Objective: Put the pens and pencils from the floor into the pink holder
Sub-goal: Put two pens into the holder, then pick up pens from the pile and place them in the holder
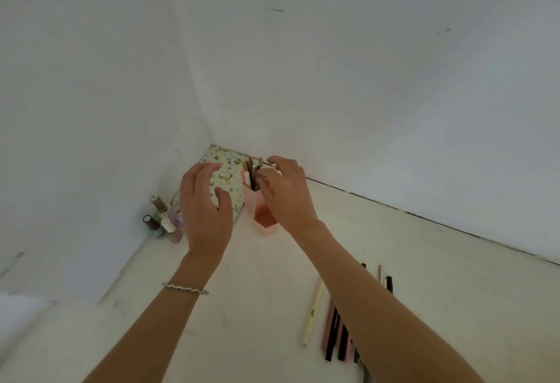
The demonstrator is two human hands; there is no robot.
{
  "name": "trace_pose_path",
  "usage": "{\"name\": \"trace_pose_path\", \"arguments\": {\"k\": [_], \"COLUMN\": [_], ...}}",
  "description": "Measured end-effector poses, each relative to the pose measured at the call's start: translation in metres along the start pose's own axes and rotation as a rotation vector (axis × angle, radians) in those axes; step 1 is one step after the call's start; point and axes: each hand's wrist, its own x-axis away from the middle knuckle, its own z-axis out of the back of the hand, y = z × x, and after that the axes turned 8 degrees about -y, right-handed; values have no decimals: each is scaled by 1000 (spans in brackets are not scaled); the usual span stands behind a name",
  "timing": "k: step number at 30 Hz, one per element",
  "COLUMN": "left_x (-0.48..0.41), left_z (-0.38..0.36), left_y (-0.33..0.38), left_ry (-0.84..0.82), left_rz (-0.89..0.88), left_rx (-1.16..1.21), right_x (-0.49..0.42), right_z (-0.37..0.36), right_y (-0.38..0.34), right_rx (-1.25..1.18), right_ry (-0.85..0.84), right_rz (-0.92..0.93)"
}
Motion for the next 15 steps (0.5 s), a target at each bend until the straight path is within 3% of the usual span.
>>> {"name": "trace_pose_path", "arguments": {"k": [4, 9, 11, 15], "left_x": [35, 103, 125, 150], "left_z": [-17, -67, -84, -98], "left_y": [29, 62, 68, 67], "left_ry": [-214, -968, -1075, -1137], "left_rz": [-5, 145, 108, 71], "left_rx": [18, -229, -388, -552], "right_x": [16, 45, 59, 89], "right_z": [17, 53, 63, 78], "right_y": [13, 46, 58, 78], "right_rx": [-98, -200, -199, -200], "right_ry": [243, 346, 347, 336], "right_rz": [-123, -262, -294, -387]}}
